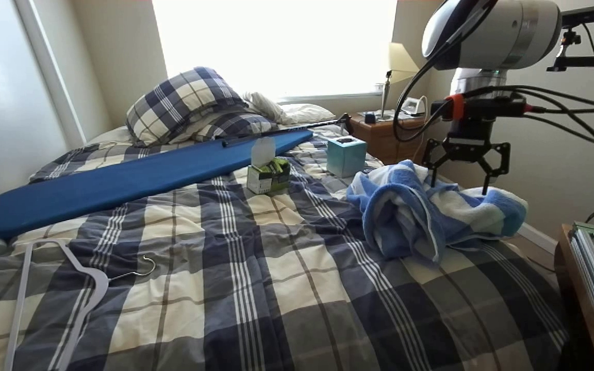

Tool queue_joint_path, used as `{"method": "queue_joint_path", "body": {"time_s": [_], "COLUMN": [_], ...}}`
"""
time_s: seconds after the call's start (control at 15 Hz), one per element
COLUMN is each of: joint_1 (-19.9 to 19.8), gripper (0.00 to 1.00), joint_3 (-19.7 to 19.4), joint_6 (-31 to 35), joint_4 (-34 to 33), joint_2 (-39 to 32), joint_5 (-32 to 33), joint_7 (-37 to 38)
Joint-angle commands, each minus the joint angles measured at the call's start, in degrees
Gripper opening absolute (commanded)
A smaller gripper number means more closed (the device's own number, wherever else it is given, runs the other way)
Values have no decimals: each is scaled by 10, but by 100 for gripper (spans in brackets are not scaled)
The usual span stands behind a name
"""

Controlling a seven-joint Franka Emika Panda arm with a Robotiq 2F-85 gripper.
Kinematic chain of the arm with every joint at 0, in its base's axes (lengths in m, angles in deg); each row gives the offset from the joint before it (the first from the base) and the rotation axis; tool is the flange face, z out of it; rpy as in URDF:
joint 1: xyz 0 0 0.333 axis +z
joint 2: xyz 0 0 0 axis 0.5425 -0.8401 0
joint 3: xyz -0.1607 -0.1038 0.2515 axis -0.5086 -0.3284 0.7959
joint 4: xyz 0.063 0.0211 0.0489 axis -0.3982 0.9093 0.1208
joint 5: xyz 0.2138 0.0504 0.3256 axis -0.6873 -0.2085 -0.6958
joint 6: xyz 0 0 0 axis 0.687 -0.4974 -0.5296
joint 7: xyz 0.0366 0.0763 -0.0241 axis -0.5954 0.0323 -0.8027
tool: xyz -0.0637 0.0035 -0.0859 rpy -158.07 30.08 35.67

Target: Move the towel to the right

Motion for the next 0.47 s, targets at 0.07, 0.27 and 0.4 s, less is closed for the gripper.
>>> {"method": "queue_joint_path", "body": {"time_s": [0.07, 0.27, 0.4], "joint_1": [4, 8, 7], "gripper": [100, 100, 100], "joint_3": [32, 40, 40], "joint_6": [7, 11, 12], "joint_4": [-4, -7, -7], "joint_2": [10, 17, 19], "joint_5": [-50, -62, -62], "joint_7": [-25, -29, -30]}}
